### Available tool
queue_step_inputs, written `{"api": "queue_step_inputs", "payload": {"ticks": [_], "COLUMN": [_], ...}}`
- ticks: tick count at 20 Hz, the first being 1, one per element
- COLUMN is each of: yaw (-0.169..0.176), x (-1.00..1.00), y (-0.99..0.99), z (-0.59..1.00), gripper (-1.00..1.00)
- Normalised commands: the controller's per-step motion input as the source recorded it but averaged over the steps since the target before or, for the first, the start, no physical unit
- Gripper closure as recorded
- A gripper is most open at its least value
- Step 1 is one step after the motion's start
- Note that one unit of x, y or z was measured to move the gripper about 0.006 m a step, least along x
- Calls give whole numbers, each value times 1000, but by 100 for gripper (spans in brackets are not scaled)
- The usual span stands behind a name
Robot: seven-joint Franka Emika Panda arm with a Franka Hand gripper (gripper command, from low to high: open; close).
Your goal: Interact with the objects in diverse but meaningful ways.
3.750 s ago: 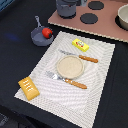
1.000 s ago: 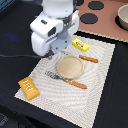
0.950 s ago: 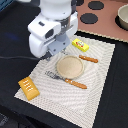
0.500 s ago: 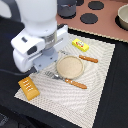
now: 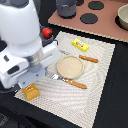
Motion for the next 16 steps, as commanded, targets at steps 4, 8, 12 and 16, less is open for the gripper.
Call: {"api": "queue_step_inputs", "payload": {"ticks": [4, 8, 12, 16], "yaw": [-1, 0, 0, 0], "x": [151, 118, 59, -24], "y": [175, 79, -122, -445], "z": [-92, -238, -396, -247], "gripper": [-100, -100, -100, -100]}}
